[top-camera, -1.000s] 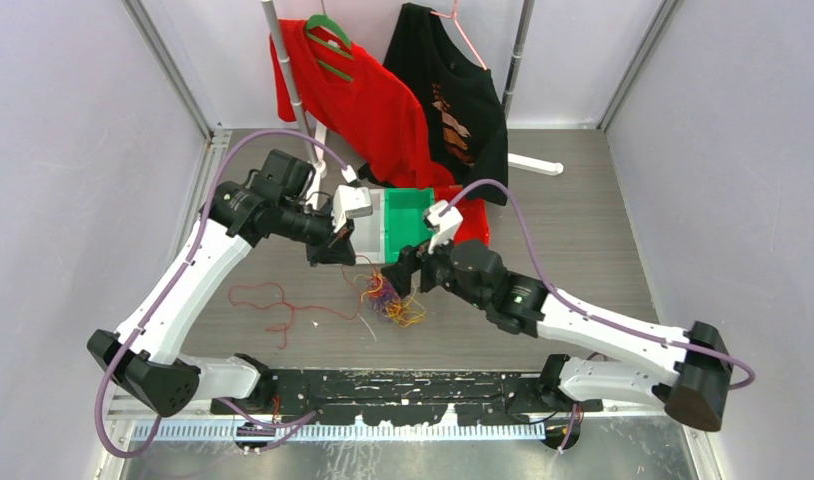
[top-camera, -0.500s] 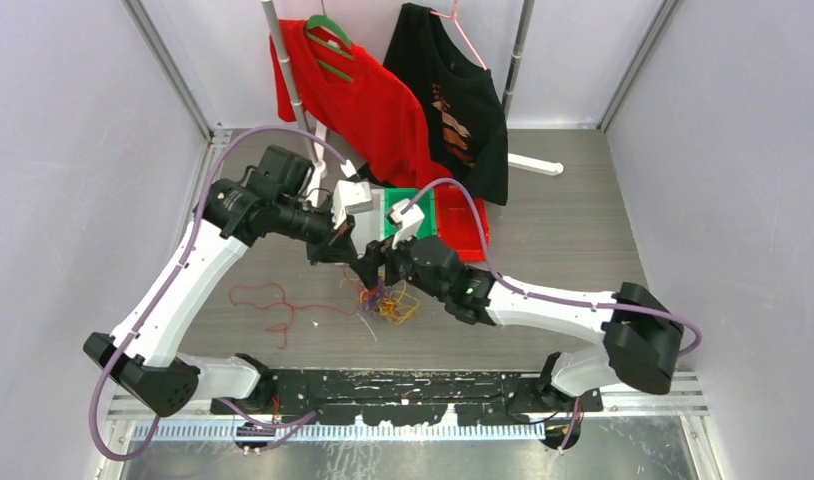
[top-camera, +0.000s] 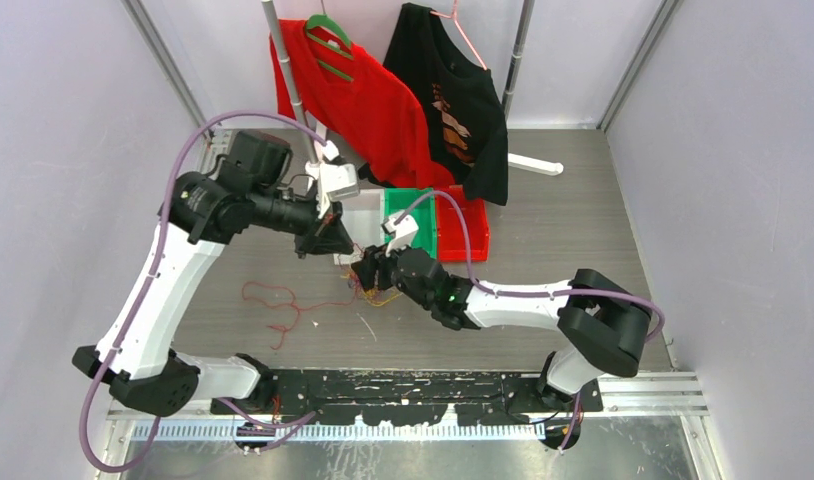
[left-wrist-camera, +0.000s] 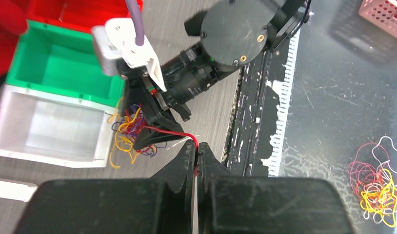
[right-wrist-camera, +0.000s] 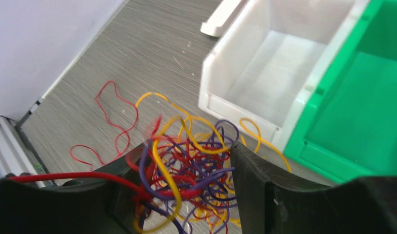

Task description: Untangle the cables

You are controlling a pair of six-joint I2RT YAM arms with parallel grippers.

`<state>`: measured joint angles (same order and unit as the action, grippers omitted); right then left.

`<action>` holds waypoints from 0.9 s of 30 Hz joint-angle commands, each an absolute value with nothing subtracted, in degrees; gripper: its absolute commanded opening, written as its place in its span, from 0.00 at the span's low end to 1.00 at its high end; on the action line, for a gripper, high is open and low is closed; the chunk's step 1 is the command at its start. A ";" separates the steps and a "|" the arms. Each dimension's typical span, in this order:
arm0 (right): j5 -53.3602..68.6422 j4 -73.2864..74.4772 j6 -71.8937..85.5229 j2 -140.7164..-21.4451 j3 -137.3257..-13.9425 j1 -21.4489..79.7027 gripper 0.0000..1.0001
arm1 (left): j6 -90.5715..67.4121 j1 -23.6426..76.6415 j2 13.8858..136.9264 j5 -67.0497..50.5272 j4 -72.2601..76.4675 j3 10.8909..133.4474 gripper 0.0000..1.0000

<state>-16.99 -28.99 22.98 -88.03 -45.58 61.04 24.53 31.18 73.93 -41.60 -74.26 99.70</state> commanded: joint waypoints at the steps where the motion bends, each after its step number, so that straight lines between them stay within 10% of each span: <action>1: -22.92 -35.86 25.67 -88.90 -40.17 61.26 0.61 | 23.07 31.46 73.21 -44.64 -76.87 108.27 0.00; 14: -29.04 -38.62 33.98 -83.59 -25.19 61.42 0.42 | 25.23 31.48 68.90 -33.76 -74.11 119.63 0.00; 27: -34.10 -29.20 41.27 -71.77 -17.41 63.02 0.45 | 40.35 31.46 64.60 -9.68 -66.52 119.59 0.00</action>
<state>-30.28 -32.80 38.02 -76.18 -17.91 62.61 33.76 31.27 66.28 -21.06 -74.37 118.02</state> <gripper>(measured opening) 0.446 0.010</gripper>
